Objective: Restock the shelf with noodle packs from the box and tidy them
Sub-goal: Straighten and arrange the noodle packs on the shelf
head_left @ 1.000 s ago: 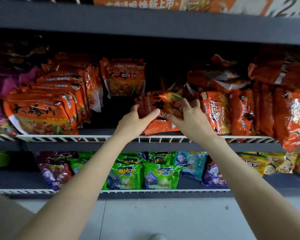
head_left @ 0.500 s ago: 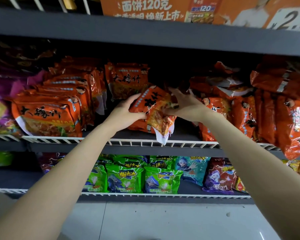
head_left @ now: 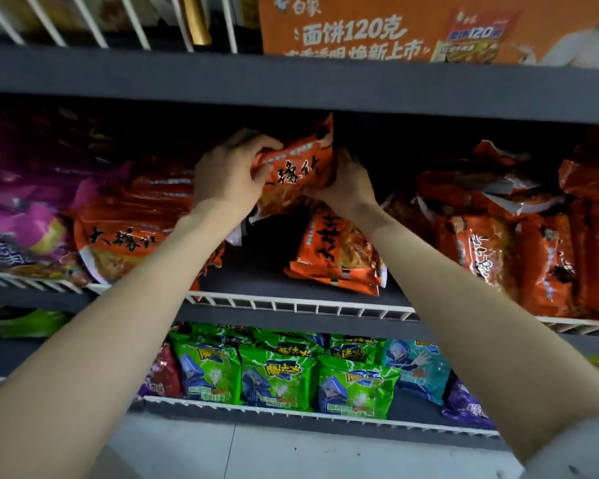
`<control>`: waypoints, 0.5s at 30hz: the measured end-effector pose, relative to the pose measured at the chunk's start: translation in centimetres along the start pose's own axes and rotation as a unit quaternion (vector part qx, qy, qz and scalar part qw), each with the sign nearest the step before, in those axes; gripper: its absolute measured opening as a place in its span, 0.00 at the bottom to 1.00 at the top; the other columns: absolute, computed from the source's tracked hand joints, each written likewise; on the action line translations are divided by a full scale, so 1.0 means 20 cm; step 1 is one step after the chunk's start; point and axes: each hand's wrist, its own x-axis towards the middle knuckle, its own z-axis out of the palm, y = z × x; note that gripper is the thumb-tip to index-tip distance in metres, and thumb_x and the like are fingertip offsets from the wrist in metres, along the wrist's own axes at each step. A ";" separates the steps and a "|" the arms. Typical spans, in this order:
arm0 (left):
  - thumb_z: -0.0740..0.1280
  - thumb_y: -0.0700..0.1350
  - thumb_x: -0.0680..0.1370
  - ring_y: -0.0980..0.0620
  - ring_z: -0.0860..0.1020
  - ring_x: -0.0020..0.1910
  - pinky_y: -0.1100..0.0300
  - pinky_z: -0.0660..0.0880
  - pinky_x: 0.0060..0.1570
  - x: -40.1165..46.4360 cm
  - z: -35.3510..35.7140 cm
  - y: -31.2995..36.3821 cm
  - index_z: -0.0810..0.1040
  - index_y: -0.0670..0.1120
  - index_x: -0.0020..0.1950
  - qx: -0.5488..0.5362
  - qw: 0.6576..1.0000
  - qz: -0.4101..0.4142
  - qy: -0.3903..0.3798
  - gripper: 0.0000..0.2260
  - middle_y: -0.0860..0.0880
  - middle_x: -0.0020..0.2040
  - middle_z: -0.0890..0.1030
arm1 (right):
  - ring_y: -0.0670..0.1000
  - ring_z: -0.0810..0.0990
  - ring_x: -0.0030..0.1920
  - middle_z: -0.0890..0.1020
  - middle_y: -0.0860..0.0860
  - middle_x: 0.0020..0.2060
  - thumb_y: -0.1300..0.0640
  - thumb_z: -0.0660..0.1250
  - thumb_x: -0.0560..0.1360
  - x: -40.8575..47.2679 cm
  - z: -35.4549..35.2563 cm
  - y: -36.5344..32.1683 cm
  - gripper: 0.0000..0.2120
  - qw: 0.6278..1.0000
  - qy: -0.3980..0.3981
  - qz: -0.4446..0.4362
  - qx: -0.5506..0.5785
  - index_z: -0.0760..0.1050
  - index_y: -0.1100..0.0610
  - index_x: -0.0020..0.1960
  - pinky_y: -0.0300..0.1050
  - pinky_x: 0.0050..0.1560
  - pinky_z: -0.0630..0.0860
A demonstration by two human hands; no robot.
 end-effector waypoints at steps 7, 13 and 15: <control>0.69 0.38 0.74 0.42 0.79 0.52 0.50 0.77 0.44 -0.08 0.21 -0.13 0.80 0.46 0.57 0.075 0.994 0.074 -0.034 0.13 0.48 0.55 0.81 | 0.58 0.75 0.63 0.76 0.57 0.63 0.47 0.67 0.75 -0.03 0.18 0.14 0.32 0.997 -0.076 0.008 0.011 0.58 0.56 0.73 0.50 0.61 0.72; 0.67 0.54 0.75 0.42 0.64 0.69 0.43 0.58 0.66 -0.14 0.31 -0.12 0.66 0.48 0.73 0.195 0.972 0.091 -0.091 0.28 0.45 0.71 0.68 | 0.63 0.80 0.49 0.80 0.61 0.50 0.46 0.58 0.80 -0.16 0.16 0.21 0.20 0.994 0.011 -0.025 -0.109 0.66 0.61 0.63 0.51 0.41 0.74; 0.66 0.61 0.73 0.42 0.60 0.71 0.44 0.56 0.68 -0.15 0.34 -0.09 0.57 0.47 0.76 0.226 0.964 0.068 -0.123 0.37 0.43 0.73 0.62 | 0.63 0.80 0.50 0.80 0.61 0.51 0.48 0.57 0.81 -0.15 0.15 0.21 0.19 0.994 0.006 -0.016 -0.106 0.66 0.61 0.62 0.53 0.43 0.77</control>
